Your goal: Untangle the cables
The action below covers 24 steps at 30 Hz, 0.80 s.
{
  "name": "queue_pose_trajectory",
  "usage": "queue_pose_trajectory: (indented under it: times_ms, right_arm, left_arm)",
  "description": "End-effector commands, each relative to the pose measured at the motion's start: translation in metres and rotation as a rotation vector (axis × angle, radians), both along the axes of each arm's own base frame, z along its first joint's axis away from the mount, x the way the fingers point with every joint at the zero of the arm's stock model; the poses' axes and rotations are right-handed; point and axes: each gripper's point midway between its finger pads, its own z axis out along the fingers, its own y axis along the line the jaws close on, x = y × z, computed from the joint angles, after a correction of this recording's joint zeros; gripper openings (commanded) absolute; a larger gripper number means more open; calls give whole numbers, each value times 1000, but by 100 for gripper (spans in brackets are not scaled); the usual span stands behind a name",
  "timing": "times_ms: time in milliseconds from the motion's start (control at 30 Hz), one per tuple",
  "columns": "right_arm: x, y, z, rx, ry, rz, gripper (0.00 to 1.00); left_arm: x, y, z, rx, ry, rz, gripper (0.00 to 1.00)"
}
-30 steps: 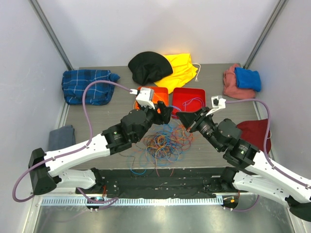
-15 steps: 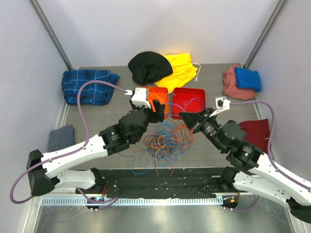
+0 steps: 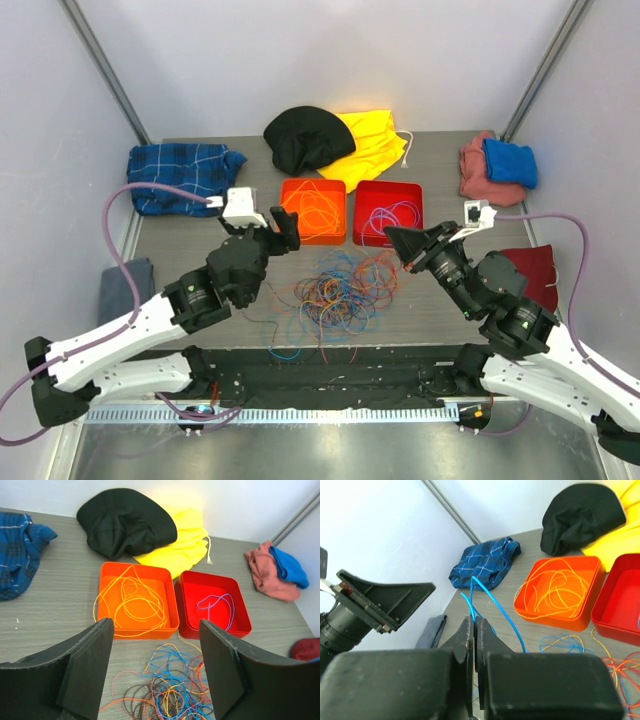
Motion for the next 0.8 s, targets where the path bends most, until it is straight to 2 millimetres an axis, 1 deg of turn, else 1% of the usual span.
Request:
queue_pose_trajectory:
  times_ms: [0,33,67,133,167,200,233,267,300,367,400,433,467,500,533,600,633,667,700,733,767]
  right_arm:
    - [4,-14,39,33,-71,-62,1]
    - [5,-14,41,28,-73,-69,1]
    - [10,-15,40,11,-70,-96,1]
    - [15,-19,49,-4,-75,-133,1]
    - [22,-18,46,-27,-64,-159,1]
    - [26,-26,56,-45,-73,-210,1]
    - [30,-29,59,-59,-75,-238,1]
    - [36,-27,59,-89,-72,-260,1]
    - [40,-35,72,-99,-87,-306,1]
    - [46,-37,78,-129,-93,-347,1]
    - [51,-36,86,-138,-97,-367,1]
    - [56,-38,89,-166,-103,-394,1]
    - [58,-41,100,-162,-112,-413,1]
    - [66,-35,97,-193,-106,-425,1]
    - [70,-37,98,-206,-107,-442,1]
    - [81,-42,106,-213,-108,-480,1]
    - [91,-35,101,-238,-97,-469,1]
    - [105,-45,99,-233,-76,-508,1]
    - [111,-48,100,-231,-64,-507,1]
    - [124,-44,91,-244,-38,-504,1]
    - [131,-43,89,-233,-26,-492,1]
  left_arm:
    - [-4,20,9,-72,-25,55,75]
    - [-6,22,13,-93,-32,47,77]
    - [-7,22,12,-98,-32,42,82]
    - [-10,20,13,-120,-33,16,85]
    - [-11,19,13,-125,-30,4,85]
    - [-13,16,10,-121,-21,-17,85]
    - [-14,15,10,-126,-17,-25,85]
    - [-16,15,10,-142,-12,-33,85]
    - [-17,14,4,-133,1,-42,85]
    - [-21,14,1,-159,13,-61,85]
    - [-23,15,0,-163,18,-66,85]
    - [-25,15,-8,-155,32,-76,85]
    - [-27,17,-8,-181,35,-80,85]
    - [-29,18,-9,-191,39,-83,85]
    - [-31,19,-20,-175,58,-88,85]
    - [-37,22,-22,-204,67,-104,85]
    - [-38,24,-24,-208,74,-107,85]
    - [-41,24,-32,-195,93,-116,84]
    - [-44,26,-32,-212,100,-120,84]
    - [-46,27,-34,-216,106,-124,84]
    - [-48,28,-41,-200,122,-130,84]
